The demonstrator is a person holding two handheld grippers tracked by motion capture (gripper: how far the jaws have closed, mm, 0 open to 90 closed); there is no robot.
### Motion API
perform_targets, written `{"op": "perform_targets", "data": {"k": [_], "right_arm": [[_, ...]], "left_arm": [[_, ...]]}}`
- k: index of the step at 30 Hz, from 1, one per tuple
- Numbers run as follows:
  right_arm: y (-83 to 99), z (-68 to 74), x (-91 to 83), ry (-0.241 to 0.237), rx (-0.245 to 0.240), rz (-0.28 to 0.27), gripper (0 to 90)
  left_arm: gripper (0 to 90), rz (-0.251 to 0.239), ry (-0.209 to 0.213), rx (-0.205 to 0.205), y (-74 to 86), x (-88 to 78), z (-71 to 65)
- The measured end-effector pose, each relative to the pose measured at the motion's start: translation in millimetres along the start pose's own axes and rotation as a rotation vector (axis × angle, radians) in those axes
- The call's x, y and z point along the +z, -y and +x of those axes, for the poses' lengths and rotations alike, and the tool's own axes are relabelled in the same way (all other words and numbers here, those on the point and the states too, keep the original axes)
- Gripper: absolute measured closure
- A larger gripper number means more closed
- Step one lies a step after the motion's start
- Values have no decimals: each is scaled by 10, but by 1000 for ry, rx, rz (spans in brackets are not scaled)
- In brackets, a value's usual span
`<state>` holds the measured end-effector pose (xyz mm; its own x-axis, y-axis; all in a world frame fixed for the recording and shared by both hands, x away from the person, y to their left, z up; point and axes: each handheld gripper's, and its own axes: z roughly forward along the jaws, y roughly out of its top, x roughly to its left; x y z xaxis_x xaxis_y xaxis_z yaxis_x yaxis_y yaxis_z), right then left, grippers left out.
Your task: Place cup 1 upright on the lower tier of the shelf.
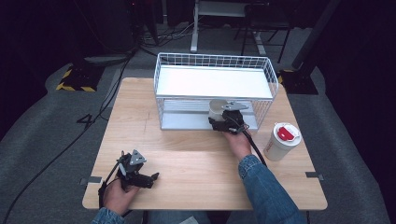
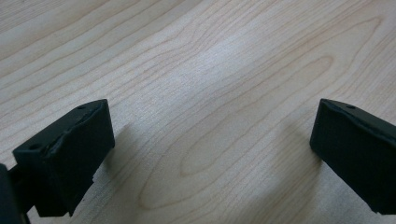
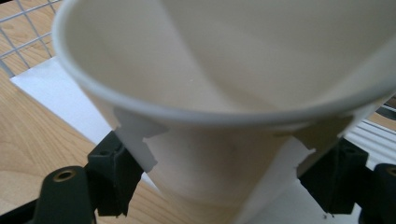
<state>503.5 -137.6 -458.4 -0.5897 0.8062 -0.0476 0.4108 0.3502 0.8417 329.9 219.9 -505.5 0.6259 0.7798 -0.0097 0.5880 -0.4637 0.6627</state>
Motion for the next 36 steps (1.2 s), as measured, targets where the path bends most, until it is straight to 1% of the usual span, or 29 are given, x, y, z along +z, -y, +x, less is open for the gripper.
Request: {"op": "perform_targets", "data": {"k": [4,6,7,10,13,15,19,21,26,28,30,31,33,35,36], "right_arm": [[-17,-3,57,5,3,1,232],[-25,6,90,3,15,4,232],[-25,-1,120,4,3,0,232],[-22,4,158,6,4,5,232],[-12,12,228,7,21,11,232],[-8,9,251,3,29,10,232],[1,5,293,0,43,13,232],[0,1,295,1,45,14,232],[11,-28,304,-9,73,17,230],[12,-30,306,-10,73,18,228],[24,-38,327,-16,69,36,213],[30,-39,337,-11,69,44,200],[40,-41,350,-8,75,44,190],[41,-34,351,5,74,40,169],[40,-30,350,9,70,39,166]], "left_arm": [[3,3,-1,2,-4,1,-2],[3,3,0,1,-4,0,-2],[3,3,0,1,-4,0,-2],[3,3,0,0,-4,1,-3],[3,3,-1,0,-4,1,-3],[3,2,0,-7,-3,1,-7],[3,2,0,-6,-3,1,-7],[3,2,0,-6,-3,1,-7],[3,2,0,-6,-3,1,-7],[3,2,0,-6,-3,1,-7],[3,4,3,-4,-5,3,-5],[3,1,-4,-2,-6,4,-5],[3,1,-1,-4,-5,5,-7],[3,1,-4,-3,-6,4,-6],[3,0,3,-10,-4,7,-10]]}}
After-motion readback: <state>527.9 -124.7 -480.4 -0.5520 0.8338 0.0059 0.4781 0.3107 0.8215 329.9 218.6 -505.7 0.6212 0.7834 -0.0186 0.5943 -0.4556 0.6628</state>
